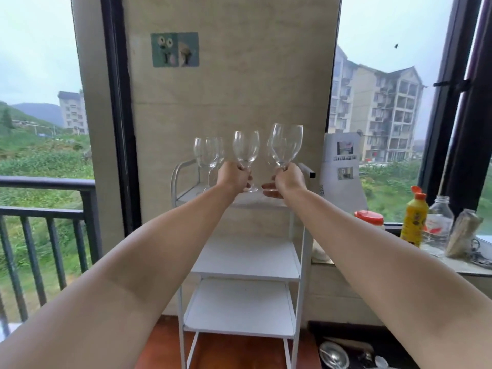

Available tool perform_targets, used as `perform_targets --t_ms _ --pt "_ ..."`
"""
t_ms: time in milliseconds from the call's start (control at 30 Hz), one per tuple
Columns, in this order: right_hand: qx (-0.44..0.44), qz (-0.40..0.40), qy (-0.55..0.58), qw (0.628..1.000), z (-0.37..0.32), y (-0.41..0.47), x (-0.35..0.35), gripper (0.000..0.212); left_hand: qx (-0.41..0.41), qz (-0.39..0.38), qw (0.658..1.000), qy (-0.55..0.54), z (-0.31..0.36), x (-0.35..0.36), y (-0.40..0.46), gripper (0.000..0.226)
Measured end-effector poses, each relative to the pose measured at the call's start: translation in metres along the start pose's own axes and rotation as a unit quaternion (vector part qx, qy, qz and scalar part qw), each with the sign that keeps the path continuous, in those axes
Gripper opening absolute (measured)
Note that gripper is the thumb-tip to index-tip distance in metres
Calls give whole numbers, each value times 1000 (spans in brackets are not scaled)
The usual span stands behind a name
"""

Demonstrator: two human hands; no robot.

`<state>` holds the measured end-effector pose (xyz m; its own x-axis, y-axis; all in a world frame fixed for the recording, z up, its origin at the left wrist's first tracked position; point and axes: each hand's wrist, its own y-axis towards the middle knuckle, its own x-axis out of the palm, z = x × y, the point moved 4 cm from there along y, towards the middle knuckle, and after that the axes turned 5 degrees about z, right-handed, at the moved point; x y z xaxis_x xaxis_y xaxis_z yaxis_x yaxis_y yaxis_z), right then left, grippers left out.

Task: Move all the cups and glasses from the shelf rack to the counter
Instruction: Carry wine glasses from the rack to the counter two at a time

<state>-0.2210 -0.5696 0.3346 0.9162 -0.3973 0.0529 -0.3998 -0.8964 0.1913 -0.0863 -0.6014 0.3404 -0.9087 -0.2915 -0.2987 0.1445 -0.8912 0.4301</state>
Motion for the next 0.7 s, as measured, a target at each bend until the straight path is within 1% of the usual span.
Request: perform_targets --t_ms 67,200,333,500,700 --pt "-20 -6 -6 1000 -7 -9 -1 25 9 7 1000 -13 5 -6 -6 17" --pt "-55 -6 -9 998 -19 -31 0 14 27 18 999 -17 8 -20 -27 18" --pt "-69 -4 -33 997 -21 -64 0 19 39 14 999 -11 11 -37 -53 28" --pt "-47 -8 -4 999 -15 -121 -8 14 20 -14 999 -36 9 -59 -102 30" --pt "-7 12 -3 1000 19 -195 -26 26 -32 -81 994 -65 -9 -90 -177 27"
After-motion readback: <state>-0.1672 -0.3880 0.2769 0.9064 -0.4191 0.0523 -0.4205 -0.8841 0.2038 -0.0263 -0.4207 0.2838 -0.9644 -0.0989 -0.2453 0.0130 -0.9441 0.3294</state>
